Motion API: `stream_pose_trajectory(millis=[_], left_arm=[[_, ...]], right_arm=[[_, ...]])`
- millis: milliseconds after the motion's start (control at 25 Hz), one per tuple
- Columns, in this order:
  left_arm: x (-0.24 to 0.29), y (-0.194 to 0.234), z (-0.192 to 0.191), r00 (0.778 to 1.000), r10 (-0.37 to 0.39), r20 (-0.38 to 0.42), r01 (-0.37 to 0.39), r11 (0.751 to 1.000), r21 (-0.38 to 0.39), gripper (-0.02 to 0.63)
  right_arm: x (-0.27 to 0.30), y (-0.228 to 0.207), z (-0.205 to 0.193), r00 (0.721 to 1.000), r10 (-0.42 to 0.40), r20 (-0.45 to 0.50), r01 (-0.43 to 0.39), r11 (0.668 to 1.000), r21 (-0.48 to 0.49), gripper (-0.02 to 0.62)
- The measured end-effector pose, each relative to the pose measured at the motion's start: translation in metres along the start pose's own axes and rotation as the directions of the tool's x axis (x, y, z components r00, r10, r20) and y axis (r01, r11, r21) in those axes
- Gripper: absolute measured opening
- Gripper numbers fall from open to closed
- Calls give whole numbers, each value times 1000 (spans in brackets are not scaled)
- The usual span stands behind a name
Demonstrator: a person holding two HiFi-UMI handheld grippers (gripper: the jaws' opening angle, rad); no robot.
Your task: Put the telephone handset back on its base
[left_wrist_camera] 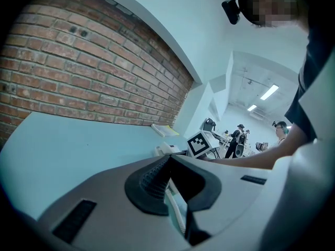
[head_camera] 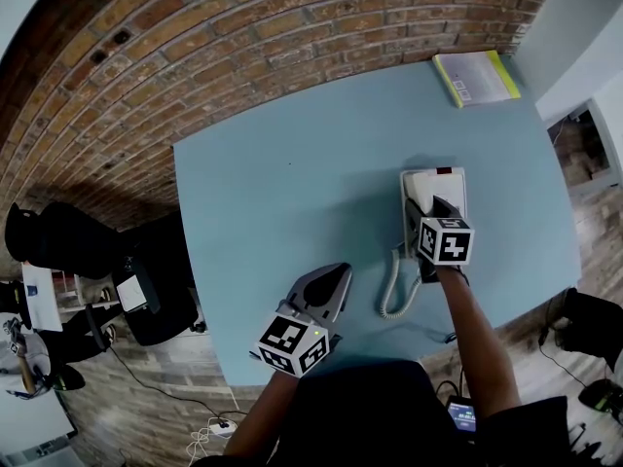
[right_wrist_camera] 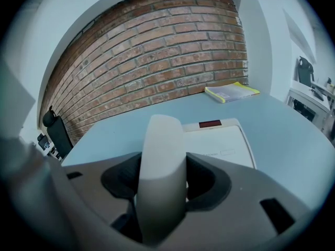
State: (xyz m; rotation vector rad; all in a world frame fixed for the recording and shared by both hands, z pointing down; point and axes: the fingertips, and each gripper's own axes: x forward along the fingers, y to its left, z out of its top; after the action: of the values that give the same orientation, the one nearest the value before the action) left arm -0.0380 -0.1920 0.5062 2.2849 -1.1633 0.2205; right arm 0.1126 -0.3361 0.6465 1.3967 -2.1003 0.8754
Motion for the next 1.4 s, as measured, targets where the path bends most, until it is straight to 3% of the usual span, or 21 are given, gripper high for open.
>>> stream_pose_trajectory(millis=[1400], left_arm=[[0,1,-5,1000,-4,-3,4,1000,-20,9]], right_arm=[[3,3,-1,998,-56,11,56,997,-61,227]])
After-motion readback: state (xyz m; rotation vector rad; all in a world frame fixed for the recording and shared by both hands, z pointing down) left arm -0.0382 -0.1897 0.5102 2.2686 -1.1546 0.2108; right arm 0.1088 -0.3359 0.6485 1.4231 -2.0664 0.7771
